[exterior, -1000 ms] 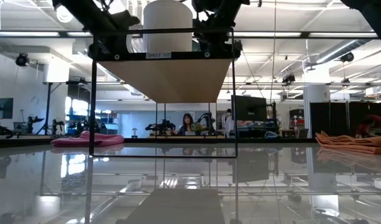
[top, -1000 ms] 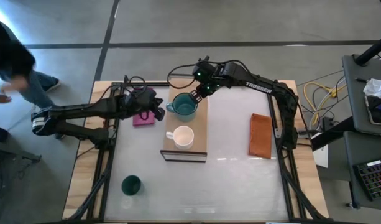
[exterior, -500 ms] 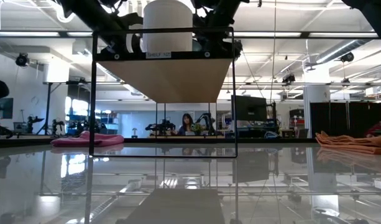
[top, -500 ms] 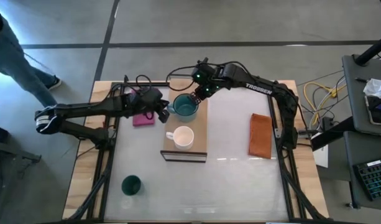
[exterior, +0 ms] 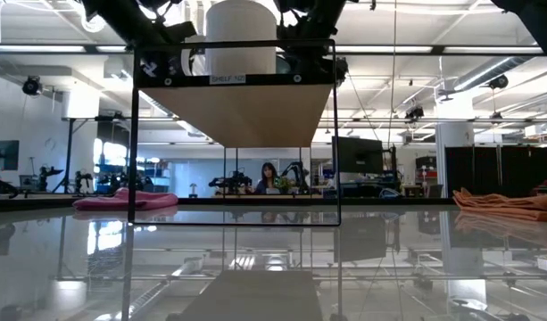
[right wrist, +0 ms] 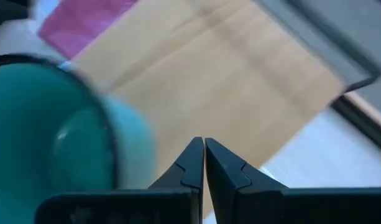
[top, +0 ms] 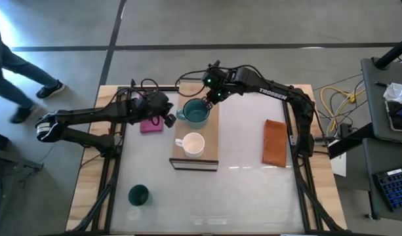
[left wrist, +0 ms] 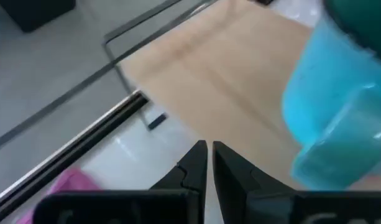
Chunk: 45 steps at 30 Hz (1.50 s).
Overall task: Stack small to large cups/mugs on shelf
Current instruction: Put the blue mug on the shelf, then put the green cup on the shelf
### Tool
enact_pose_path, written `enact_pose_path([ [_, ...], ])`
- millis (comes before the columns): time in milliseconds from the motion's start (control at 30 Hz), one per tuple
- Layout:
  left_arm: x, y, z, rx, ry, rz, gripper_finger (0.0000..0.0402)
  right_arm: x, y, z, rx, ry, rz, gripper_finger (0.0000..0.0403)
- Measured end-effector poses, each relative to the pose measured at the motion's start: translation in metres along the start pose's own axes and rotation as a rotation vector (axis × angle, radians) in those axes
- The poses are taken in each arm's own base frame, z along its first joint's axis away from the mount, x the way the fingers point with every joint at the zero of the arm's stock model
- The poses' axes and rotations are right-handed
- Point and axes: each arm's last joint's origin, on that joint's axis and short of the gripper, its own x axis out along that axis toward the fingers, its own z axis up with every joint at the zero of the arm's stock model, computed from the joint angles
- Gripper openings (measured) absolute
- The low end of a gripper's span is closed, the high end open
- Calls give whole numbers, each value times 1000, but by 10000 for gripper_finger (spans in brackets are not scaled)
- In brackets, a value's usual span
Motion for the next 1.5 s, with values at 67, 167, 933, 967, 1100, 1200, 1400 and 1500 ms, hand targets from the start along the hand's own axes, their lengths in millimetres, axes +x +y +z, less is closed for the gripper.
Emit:
enact_pose_path([
  [67, -6, 5, -1, 2, 25, -1, 11, -3, -9, 4, 4, -13, -13, 9],
  [167, -20, 10, -3, -13, 70, -136, 11, -11, -24, 9, 19, -38, -27, 9],
  [933, -115, 14, -74, -129, 662, -528, 141, -29, -60, -8, 13, 162, -182, 219],
  [967, -119, 12, -76, -131, 675, -553, 142, -31, -57, -11, 2, 176, -183, 219],
  [1100, -136, 3, -84, -91, 715, -616, 139, -45, -46, -20, -43, 183, -167, 219],
  [1200, -144, -8, -91, -48, 733, -637, 137, -55, -41, -25, -50, 168, -154, 219],
  [1400, -155, -46, -101, 86, 759, -663, 137, -75, -44, -37, -34, 142, -143, 219],
  [1500, -154, -64, -111, 130, 807, -604, 137, -78, -47, -43, -12, 143, -147, 219],
])
